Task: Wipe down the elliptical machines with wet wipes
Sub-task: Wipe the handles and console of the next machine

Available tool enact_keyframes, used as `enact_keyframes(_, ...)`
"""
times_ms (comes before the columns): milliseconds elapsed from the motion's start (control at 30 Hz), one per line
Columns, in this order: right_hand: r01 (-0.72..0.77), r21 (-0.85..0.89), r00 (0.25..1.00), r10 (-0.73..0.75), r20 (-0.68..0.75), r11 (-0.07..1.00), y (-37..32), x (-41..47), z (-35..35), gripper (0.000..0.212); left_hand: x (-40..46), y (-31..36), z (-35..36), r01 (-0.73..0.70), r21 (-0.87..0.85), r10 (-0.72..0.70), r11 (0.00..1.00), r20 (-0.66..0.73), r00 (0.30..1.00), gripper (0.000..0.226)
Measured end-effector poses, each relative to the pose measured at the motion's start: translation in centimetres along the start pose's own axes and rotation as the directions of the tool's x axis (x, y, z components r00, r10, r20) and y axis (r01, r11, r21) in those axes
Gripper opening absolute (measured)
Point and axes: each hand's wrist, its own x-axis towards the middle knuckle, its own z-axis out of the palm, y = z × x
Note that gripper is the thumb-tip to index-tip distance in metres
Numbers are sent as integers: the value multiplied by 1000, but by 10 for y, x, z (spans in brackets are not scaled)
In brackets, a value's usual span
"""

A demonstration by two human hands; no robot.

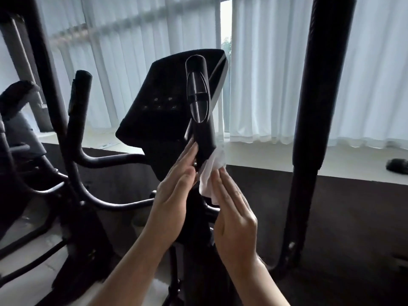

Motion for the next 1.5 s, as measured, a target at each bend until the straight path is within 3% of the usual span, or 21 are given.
enact_keyframes(167, 6, -45, 999, -4, 37, 999, 14, -48, -8, 33, -6, -2, 7, 12, 42, -11, 999, -15, 1000, 52)
enact_keyframes(267, -174, -2, 984, 174, 24, 985, 15, -76, -10, 38, -8, -3, 7, 15, 53, -14, 998, -10, 1000, 54)
enact_keyframes(333, -462, 117, 885, 466, -12, 879, 8, -78, -13, 46, -12, -5, 8, 0, 106, 0, 994, -1, 1000, 50)
enact_keyframes(400, -743, 259, 638, 770, -5, 617, 3, -58, -14, 45, -17, -9, 10, -37, 206, 35, 978, 12, 999, 46)
enact_keyframes(433, -809, 294, 531, 848, -7, 509, 7, -46, -12, 39, -20, -12, 12, -62, 263, 56, 963, 28, 998, 47)
enact_keyframes(467, -835, 324, 473, 881, 8, 445, 13, -31, -9, 34, -24, -15, 12, -85, 311, 73, 947, 51, 996, 49)
enact_keyframes(567, -870, 311, 455, 866, 206, 383, 39, 10, 9, 27, -30, -20, 10, -105, 379, 74, 920, 94, 993, 53)
enact_keyframes(667, -889, 249, 453, 817, 357, 385, 52, 15, 23, 22, -30, -18, 8, -106, 404, 61, 909, 124, 990, 54)
enact_keyframes(800, -826, 420, 528, 776, 346, 375, 21, -2, 5, 20, -30, -16, 9, -109, 406, 74, 907, 101, 992, 52)
enact_keyframes(967, -766, 495, 560, 804, 201, 410, -28, -3, -12, 30, -31, -16, 12, -93, 340, 70, 936, 78, 994, 50)
enact_keyframes(1067, -693, 559, 631, 758, 167, 454, -52, 3, -25, 31, -30, -14, 8, -53, 239, 30, 970, 99, 995, 47)
enact_keyframes(1133, -606, 565, 722, 686, 94, 560, -63, 13, -31, 29, -29, -12, 2, 12, 71, -20, 997, 105, 994, 44)
enact_keyframes(1200, -434, 518, 848, 529, -42, 737, -66, 37, -34, 30, -29, -11, -2, 29, -63, -25, 998, 64, 998, 48)
enact_keyframes(1300, -163, 276, 963, 214, -166, 947, -56, 97, -23, 30, -27, -11, -8, 39, -148, -48, 988, -57, 997, 43)
enact_keyframes(1367, 21, 64, 997, -16, -80, 998, -41, 143, -8, 30, -23, -9, -11, 27, -200, -48, 980, -103, 994, 38)
enact_keyframes(1400, 101, -44, 994, -100, 33, 994, -32, 161, -1, 30, -21, -7, -13, 20, -217, -45, 976, -112, 993, 39)
enact_keyframes(1433, 185, -113, 969, -163, 185, 976, -23, 173, 5, 29, -18, -7, -14, 13, -230, -41, 973, -117, 992, 40)
enact_keyframes(1500, 331, -81, 844, -257, 470, 940, -10, 175, 7, 19, -15, -7, -17, 6, -270, -45, 963, -136, 990, 41)
